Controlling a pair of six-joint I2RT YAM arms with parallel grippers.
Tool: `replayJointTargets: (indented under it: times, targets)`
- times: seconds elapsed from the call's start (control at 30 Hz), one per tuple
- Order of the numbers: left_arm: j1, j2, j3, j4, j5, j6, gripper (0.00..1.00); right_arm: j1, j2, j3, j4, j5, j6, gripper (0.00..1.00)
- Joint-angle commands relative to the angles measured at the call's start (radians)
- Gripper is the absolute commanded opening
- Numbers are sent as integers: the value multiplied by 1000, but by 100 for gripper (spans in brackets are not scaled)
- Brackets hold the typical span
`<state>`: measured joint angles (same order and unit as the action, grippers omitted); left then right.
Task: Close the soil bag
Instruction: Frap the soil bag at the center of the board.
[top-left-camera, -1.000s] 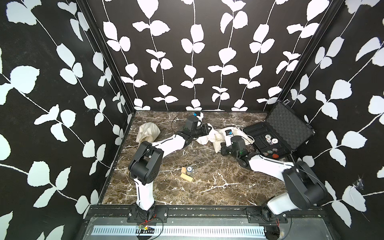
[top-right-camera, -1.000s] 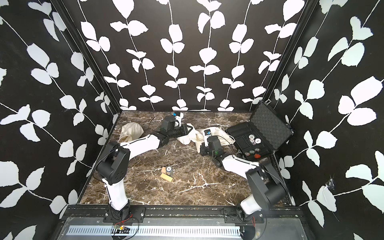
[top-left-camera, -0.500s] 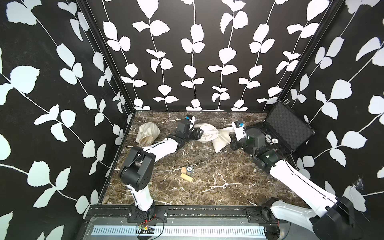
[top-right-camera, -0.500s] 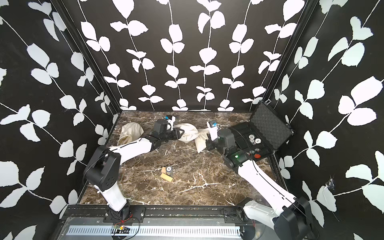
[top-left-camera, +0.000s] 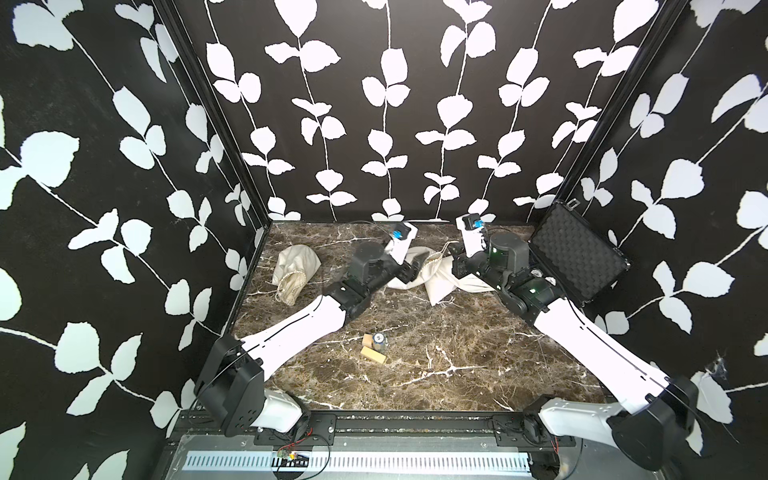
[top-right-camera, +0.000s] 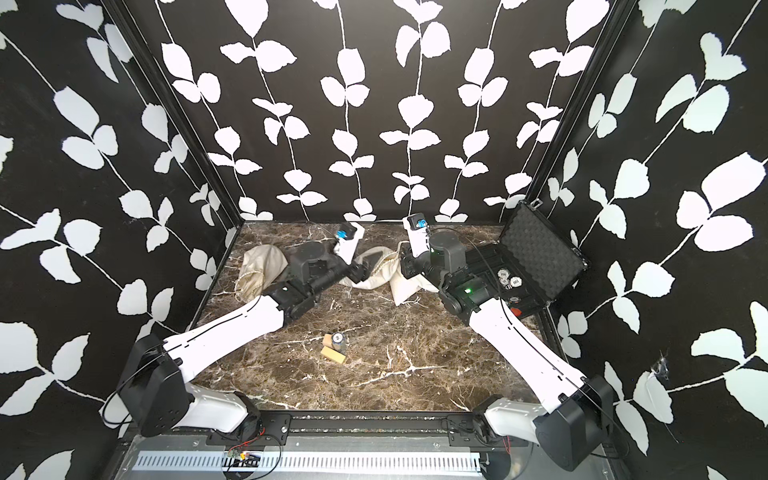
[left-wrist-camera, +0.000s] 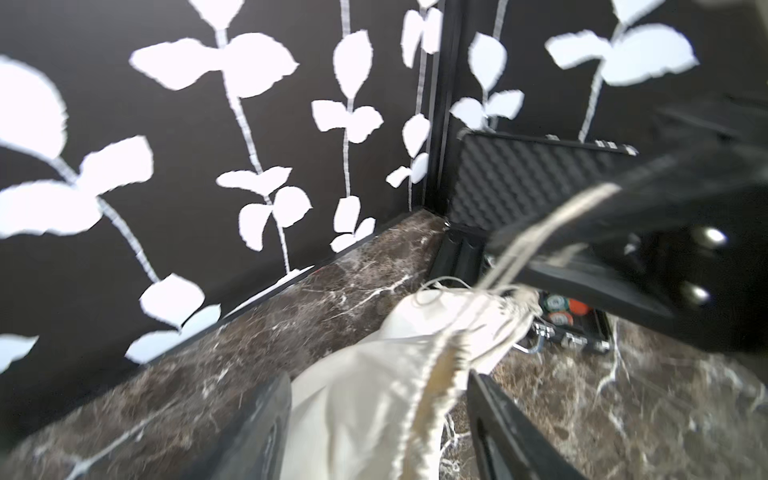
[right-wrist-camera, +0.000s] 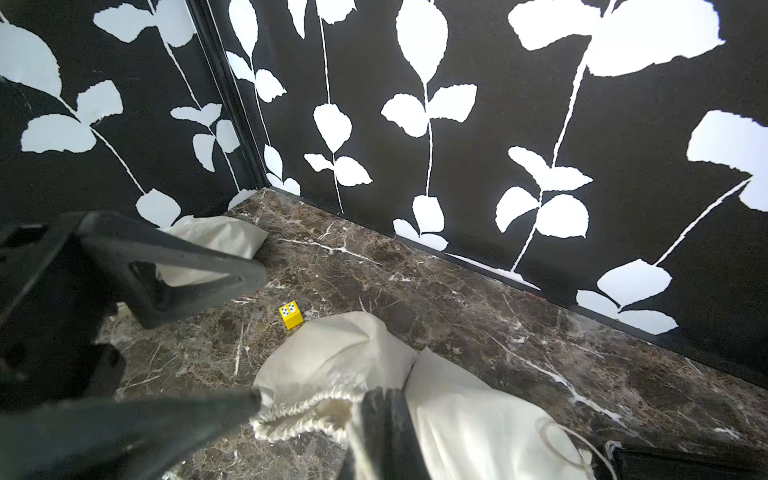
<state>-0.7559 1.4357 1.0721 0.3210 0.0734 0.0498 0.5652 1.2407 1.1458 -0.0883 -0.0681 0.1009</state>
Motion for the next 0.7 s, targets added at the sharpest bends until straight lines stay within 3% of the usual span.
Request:
replayJointTargets:
  times: [0.0,0.17,0.27,0.47,0.53,0.67]
  targets:
    - [-27,56,48,41,15,134,69,11,-12,32,26,-14,14,0]
    - [-56,117,88,83,74,180,69,16,-20,38,17,-13,16,0]
    - [-62,153,109,105,44,180,67,18,-25,39,13,-12,16,0]
    - [-62,203,146,164,-55,170,50,21,-43,30,11,-15,19,0]
    - [-62,211,154,171,-54,166,41,21,-47,25,7,-11,14,0]
    - [-61,233,165,130,-77,165,6,21,-68,15,-6,4,-3,0]
